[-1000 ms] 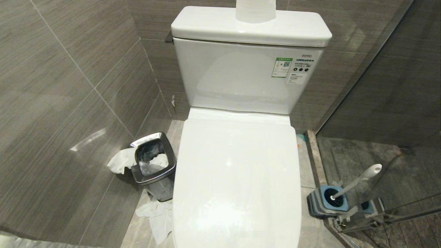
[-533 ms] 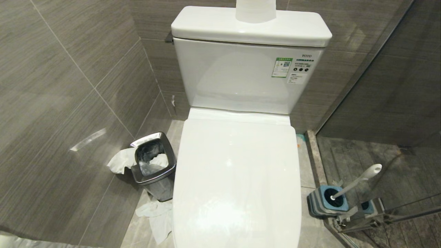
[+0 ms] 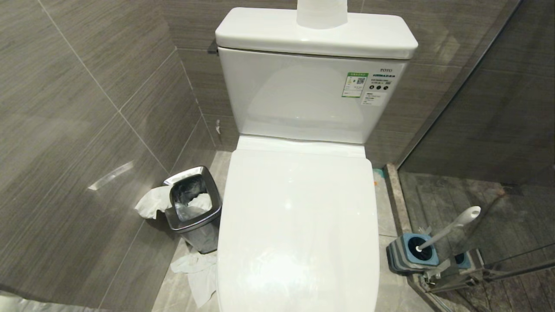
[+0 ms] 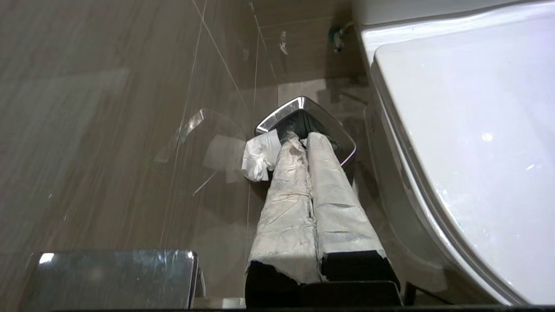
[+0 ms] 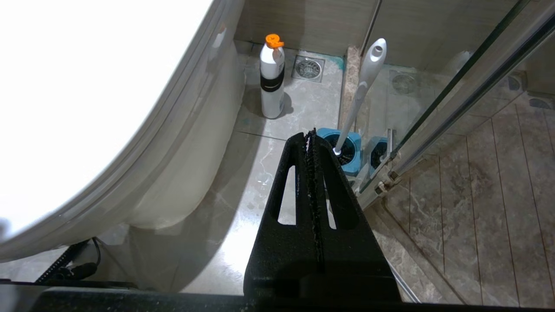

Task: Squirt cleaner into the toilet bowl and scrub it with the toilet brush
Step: Use the left hand to lift the toilet lid slightly

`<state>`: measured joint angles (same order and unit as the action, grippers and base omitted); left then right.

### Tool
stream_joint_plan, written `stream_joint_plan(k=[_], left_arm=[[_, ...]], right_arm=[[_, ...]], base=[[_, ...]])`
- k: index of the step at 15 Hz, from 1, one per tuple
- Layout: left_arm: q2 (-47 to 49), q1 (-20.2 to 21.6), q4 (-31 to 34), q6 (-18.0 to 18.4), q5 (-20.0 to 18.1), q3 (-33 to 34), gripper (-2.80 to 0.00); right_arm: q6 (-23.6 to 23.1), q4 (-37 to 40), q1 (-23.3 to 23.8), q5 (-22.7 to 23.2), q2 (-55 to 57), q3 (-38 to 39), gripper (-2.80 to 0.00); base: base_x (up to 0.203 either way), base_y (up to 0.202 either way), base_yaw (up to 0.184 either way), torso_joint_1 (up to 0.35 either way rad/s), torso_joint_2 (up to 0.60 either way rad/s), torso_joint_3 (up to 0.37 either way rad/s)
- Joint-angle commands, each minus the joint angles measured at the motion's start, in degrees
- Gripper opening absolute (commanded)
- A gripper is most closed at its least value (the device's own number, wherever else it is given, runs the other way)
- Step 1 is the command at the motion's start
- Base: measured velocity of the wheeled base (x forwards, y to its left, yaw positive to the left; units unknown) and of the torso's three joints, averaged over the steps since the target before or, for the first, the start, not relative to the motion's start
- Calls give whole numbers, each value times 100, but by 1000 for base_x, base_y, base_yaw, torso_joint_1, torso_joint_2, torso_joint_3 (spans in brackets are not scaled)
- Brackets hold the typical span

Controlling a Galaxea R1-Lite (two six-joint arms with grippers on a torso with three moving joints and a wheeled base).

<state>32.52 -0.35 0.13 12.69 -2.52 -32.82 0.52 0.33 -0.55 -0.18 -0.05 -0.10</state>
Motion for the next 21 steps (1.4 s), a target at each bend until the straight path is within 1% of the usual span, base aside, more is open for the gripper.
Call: stream_joint_plan(k=[1,6,13,18,21], left_arm=[[481,-8,-152,22,-21,-5,-280],[1010,-9,-207,104,-99,-90,-280],[2039,-17,-206,268,-115,-520,-280],[2907,-176,-257,338,-124,-955,-280],[3375,-289,-523,339,-132,-1081,-280]], right_arm=[[0,2,-7,-5,5,1,-280],[0,2,1,1,5,1,-280],[0,2,-2,1,5,1,-280],[0,2,-7,-7,5,1,-280],[0,2,-6,1,5,1,-280]], base=[[0,0,0,0,0,0],[0,0,0,0,0,0],[0,0,0,0,0,0],[0,0,0,0,0,0],[0,0,0,0,0,0]])
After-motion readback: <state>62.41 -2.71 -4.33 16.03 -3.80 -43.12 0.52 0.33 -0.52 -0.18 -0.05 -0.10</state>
